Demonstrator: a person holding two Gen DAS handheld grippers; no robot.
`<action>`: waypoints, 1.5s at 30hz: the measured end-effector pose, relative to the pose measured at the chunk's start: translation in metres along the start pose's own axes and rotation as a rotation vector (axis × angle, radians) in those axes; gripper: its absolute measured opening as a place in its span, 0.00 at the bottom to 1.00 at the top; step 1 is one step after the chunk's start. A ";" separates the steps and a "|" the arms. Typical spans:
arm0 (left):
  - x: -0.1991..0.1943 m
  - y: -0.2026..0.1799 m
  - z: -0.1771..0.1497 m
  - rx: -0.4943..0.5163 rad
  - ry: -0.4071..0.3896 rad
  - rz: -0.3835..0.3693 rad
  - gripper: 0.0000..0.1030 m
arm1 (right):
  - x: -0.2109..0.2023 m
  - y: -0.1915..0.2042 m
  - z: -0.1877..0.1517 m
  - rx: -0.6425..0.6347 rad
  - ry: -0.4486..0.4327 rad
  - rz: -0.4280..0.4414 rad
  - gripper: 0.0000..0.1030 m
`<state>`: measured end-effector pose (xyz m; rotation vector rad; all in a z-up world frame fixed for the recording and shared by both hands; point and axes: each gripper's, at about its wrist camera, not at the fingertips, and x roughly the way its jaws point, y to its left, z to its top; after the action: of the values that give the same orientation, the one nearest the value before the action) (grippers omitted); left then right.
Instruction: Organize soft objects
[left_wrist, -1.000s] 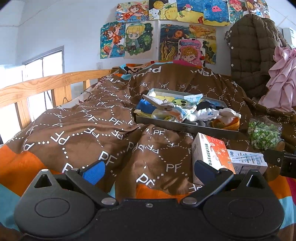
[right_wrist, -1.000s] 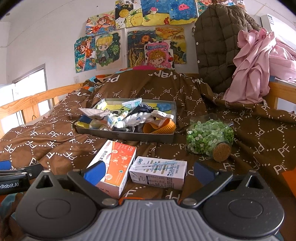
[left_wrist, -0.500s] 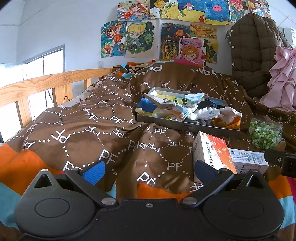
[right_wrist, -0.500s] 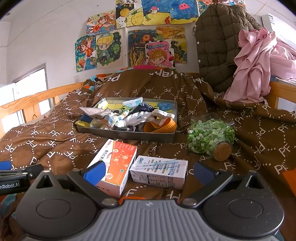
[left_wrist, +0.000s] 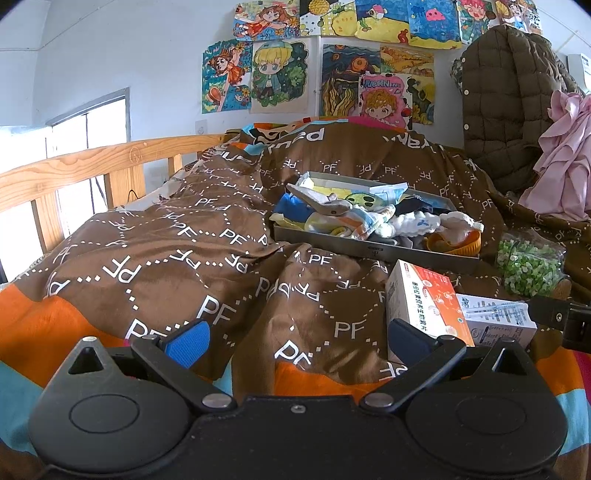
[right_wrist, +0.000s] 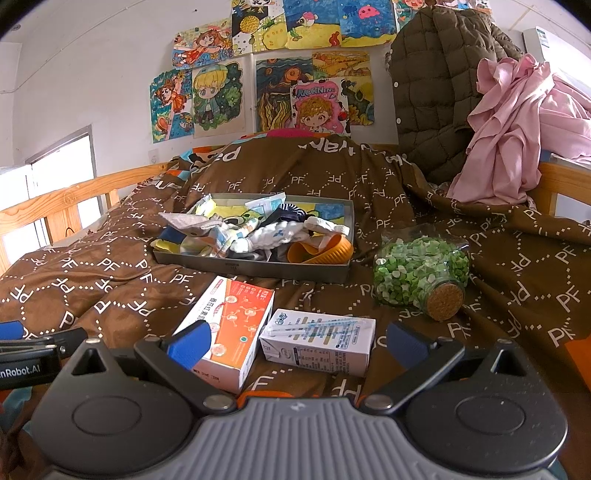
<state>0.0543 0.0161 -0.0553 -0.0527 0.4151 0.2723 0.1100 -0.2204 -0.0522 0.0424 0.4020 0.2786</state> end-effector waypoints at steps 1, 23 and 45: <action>0.000 0.000 0.000 0.000 0.001 -0.001 0.99 | 0.000 0.000 0.000 0.001 0.000 0.000 1.00; 0.001 0.001 -0.003 0.001 0.006 -0.002 0.99 | 0.000 0.000 0.000 0.001 0.001 -0.001 1.00; 0.001 -0.001 -0.004 -0.001 0.046 -0.020 0.99 | 0.002 0.001 -0.004 -0.001 0.016 0.002 1.00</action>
<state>0.0538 0.0150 -0.0588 -0.0645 0.4601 0.2517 0.1098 -0.2186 -0.0561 0.0394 0.4175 0.2811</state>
